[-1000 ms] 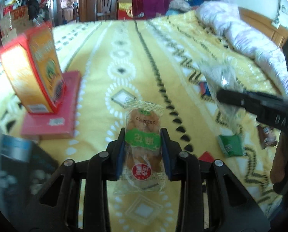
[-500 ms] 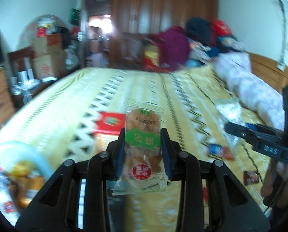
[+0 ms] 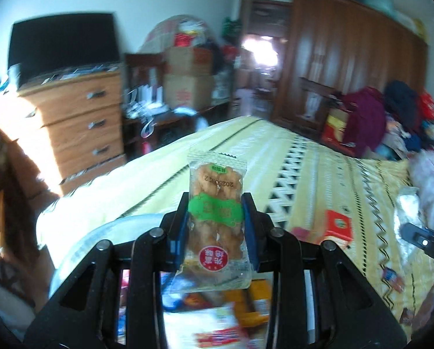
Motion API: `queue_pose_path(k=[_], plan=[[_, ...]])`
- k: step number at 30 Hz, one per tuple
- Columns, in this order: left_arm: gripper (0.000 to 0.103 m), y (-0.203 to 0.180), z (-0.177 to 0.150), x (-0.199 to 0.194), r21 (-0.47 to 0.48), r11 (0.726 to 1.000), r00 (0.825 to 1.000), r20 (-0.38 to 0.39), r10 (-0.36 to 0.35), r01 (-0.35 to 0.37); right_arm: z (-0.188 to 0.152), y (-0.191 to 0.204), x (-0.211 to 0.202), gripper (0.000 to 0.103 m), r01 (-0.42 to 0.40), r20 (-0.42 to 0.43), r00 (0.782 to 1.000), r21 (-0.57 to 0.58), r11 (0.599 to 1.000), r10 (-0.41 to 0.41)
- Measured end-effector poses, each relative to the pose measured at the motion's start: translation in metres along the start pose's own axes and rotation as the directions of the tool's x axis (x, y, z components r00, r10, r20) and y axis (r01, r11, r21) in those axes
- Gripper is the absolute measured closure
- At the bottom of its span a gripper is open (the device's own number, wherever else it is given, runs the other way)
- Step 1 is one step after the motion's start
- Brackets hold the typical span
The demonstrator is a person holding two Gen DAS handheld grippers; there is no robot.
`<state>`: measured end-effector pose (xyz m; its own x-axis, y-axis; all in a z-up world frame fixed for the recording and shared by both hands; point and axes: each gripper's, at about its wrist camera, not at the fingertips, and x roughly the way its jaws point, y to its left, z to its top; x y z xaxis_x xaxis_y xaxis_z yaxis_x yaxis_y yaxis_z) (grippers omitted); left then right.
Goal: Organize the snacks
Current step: 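Carry both bags over the basin and open both grippers to drop them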
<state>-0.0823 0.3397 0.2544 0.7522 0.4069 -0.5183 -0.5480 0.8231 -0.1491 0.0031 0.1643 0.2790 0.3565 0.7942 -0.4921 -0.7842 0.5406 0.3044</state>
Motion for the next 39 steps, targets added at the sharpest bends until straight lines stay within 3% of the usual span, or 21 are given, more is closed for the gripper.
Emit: queue_pose_path(k=[4,10,17,39], plan=[[0.069,0.022,-0.009,0.021,-0.034,0.998,0.998,-0.050,0.048,-0.049,0.010,0.038,0.040,0.064,-0.068,-0.059,0.996,-0.002,0.998,0.068],[0.069,0.032,-0.018,0.052,-0.013,0.997,0.987,-0.140,0.078,-0.081,0.011,0.081,0.095,0.064,-0.132,-0.154,0.980,-0.011,0.991,0.129],[0.069,0.048,-0.027,0.042,-0.006,0.997,0.985,-0.153,0.078,-0.080,0.000,0.100,0.133,0.064,-0.157,-0.231,0.962,-0.019,0.987,0.149],[0.069,0.055,-0.023,0.047,-0.014,0.998,0.986,-0.156,0.063,-0.066,-0.003,0.102,0.146,0.063,-0.155,-0.247,0.958,-0.024,0.988,0.144]])
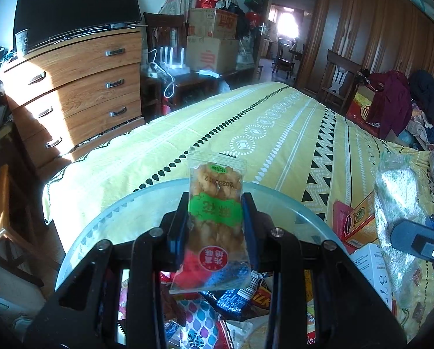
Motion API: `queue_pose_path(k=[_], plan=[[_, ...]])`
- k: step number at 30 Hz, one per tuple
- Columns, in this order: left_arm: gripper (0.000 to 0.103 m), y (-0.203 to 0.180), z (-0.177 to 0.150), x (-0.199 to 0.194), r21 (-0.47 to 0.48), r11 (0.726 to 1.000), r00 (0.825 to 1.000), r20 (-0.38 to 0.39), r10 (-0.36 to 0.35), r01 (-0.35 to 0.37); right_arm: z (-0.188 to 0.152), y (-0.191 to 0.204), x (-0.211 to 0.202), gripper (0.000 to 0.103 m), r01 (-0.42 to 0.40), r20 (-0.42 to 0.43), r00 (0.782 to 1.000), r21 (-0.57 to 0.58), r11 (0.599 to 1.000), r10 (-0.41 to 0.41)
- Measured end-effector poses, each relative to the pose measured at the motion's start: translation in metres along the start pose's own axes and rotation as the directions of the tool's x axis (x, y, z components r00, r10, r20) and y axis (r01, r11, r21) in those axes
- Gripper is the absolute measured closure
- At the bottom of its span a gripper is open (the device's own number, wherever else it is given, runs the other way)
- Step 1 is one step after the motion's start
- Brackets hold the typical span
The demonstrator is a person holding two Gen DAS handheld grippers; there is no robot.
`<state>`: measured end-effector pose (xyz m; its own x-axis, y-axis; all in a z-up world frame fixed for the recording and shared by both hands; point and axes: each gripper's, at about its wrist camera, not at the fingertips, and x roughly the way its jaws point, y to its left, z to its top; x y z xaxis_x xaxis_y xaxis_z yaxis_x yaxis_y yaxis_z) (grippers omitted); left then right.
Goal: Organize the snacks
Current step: 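Carry both bags over the basin and open both grippers to drop them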
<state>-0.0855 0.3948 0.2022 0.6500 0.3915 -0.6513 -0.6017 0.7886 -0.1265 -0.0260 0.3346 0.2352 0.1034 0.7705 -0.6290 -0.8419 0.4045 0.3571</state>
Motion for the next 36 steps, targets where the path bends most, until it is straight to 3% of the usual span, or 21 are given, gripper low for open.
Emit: queue_pose_path(k=[27,36], plan=[[0.066,0.011,-0.003,0.006,-0.026,0.999,0.999,-0.025,0.019,-0.020,-0.008,0.002,0.013,0.057,-0.027,-0.028,0.999,0.000,1.000,0.027],[0.029,0.013,-0.003,0.004,-0.041,0.998,0.999,-0.008,0.045,-0.045,-0.005,0.006,0.011,0.050,-0.036,-0.017,0.999,-0.004,0.999,0.036]])
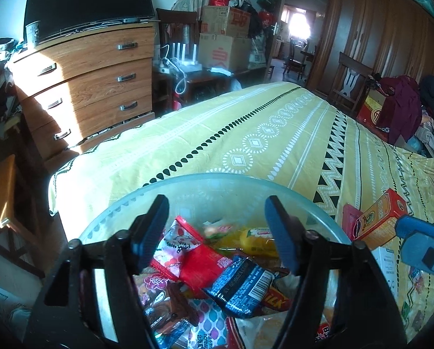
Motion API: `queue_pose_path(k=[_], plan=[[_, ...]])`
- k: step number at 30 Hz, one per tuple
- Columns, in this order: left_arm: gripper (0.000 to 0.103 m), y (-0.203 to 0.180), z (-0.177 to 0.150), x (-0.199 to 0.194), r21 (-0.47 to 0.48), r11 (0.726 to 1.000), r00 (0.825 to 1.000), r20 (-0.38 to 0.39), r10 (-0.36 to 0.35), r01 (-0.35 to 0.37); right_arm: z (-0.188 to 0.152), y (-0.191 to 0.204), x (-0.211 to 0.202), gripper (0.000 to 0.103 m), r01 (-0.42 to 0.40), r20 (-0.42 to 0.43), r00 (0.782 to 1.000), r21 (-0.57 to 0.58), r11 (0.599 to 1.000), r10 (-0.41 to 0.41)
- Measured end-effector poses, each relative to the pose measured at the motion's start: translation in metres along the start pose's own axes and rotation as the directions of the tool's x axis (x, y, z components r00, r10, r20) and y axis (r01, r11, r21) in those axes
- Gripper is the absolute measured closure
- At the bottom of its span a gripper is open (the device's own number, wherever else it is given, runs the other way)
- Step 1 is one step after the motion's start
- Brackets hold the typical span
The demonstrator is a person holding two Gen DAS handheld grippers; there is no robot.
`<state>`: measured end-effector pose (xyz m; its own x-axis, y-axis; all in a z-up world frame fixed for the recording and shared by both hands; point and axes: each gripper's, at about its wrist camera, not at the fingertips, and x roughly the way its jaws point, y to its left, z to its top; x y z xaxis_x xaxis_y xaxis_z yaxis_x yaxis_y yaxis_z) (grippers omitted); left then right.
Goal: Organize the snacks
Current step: 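Carry both bags over the basin and open both grippers to drop them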
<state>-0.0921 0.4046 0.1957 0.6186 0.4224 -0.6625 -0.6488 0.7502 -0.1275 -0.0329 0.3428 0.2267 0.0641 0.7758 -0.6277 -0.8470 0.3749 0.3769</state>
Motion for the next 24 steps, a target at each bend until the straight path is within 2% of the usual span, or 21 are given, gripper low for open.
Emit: queue_pose_path(k=[2,7,8,9,10,11,14,17,20,24], plan=[[0.021,0.001,0.000,0.001,-0.004,1.000,1.000,0.001,0.004,-0.004,0.000,0.000,-0.001,0.044,0.000,0.005,1.000,0.004,1.000,0.000],[0.011,0.001,-0.003,0.004,-0.007,1.000,1.000,-0.009,0.015,-0.016,-0.004,-0.002,-0.001,0.036,0.010,0.000,1.000,0.011,1.000,-0.010],[0.004,0.001,-0.004,0.004,-0.009,1.000,1.000,-0.011,0.019,-0.019,-0.005,-0.002,-0.001,0.034,0.013,-0.002,1.000,0.011,1.000,-0.013],[0.001,0.001,-0.004,0.004,-0.013,1.000,1.000,-0.011,0.024,-0.024,-0.007,-0.003,-0.001,0.026,0.019,-0.004,1.000,0.013,1.000,-0.019],[0.000,0.001,-0.005,0.004,-0.015,1.000,1.000,-0.010,0.026,-0.026,-0.009,-0.003,-0.001,0.016,0.026,-0.003,1.000,0.017,1.000,-0.026],[0.000,0.002,-0.005,0.004,-0.019,1.000,1.000,-0.013,0.023,-0.023,-0.011,-0.004,-0.003,0.014,0.033,0.000,0.999,0.017,0.999,-0.033],[0.000,0.001,-0.006,0.005,-0.031,0.999,0.999,-0.029,0.016,-0.017,-0.016,-0.003,-0.008,0.013,0.051,0.005,0.999,0.006,0.999,-0.051],[0.000,-0.001,-0.007,0.003,-0.017,0.999,0.999,-0.022,0.040,-0.040,-0.021,0.003,-0.018,0.010,0.086,0.024,0.996,-0.030,0.996,-0.086],[0.000,-0.004,-0.009,-0.004,-0.011,0.999,0.999,0.000,0.050,-0.050,-0.035,0.012,-0.040,0.004,0.144,0.079,0.987,-0.093,0.985,-0.137],[0.000,-0.007,-0.012,-0.015,-0.017,1.000,1.000,0.013,0.025,-0.025,-0.066,0.017,-0.076,0.000,0.214,0.140,0.971,-0.130,0.968,-0.196]])
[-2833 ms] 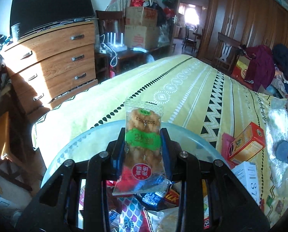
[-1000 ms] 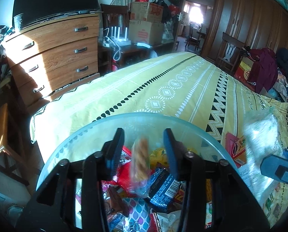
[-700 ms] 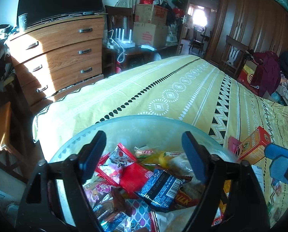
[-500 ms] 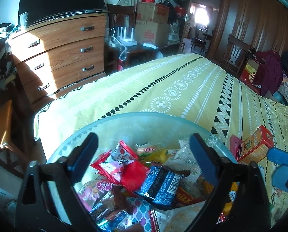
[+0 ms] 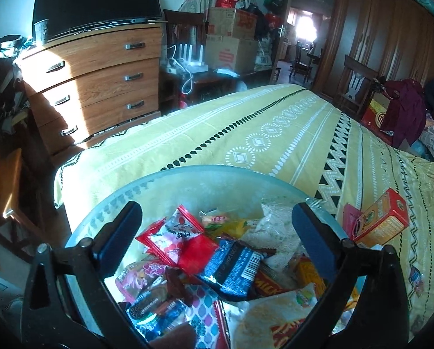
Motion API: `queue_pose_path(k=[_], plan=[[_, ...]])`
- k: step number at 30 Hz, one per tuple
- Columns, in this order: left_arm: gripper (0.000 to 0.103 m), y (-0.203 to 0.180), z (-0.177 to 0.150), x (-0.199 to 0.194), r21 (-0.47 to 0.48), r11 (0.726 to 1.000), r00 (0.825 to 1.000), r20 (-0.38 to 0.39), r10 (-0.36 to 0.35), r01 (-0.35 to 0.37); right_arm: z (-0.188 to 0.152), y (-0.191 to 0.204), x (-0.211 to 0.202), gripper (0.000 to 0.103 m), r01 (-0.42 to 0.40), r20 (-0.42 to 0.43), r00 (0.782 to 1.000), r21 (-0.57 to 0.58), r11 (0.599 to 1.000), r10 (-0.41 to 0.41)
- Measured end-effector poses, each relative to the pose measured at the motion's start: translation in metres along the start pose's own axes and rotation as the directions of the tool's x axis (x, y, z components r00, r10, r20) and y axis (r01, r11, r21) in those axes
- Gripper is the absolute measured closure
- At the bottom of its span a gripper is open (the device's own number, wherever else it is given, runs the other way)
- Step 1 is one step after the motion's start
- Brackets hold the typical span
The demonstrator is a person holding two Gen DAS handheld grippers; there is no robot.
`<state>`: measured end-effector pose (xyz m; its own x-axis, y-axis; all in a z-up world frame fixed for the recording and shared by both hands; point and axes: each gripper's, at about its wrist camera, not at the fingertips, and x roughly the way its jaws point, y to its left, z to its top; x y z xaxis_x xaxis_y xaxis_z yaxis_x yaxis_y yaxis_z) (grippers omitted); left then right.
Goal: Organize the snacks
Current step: 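Carry both bags over the basin and open both grippers to drop them, then move both tools back over the bed toward the remaining snack packets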
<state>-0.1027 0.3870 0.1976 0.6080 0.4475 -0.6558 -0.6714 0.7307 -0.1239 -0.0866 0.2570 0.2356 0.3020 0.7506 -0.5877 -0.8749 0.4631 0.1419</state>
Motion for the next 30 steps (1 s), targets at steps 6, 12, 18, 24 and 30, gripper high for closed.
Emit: queue_pose_path(k=[6,12,18,24,30], plan=[[0.000,-0.021,-0.012,-0.033,0.025,0.997,0.995,0.059,-0.075,0.073,-0.082,-0.030,-0.067,0.000,0.090,0.008,0.996,0.090,0.992,-0.091],[0.000,-0.084,-0.032,-0.069,0.150,0.968,0.976,0.057,-0.211,0.200,-0.188,-0.072,-0.132,0.000,0.202,-0.060,0.979,0.273,0.941,-0.192],[0.000,-0.192,-0.090,-0.113,0.400,0.832,0.912,-0.026,-0.408,0.384,-0.298,-0.094,-0.164,0.000,0.282,-0.231,0.952,0.404,0.870,-0.201],[0.000,-0.285,-0.164,-0.121,0.570,0.654,0.857,-0.210,-0.470,0.498,-0.360,-0.124,-0.203,0.000,0.322,-0.248,0.943,0.520,0.791,-0.221],[0.000,-0.334,-0.203,-0.106,0.586,0.594,0.832,-0.323,-0.452,0.551,-0.368,-0.220,-0.252,0.000,0.336,-0.144,0.935,0.650,0.682,-0.324]])
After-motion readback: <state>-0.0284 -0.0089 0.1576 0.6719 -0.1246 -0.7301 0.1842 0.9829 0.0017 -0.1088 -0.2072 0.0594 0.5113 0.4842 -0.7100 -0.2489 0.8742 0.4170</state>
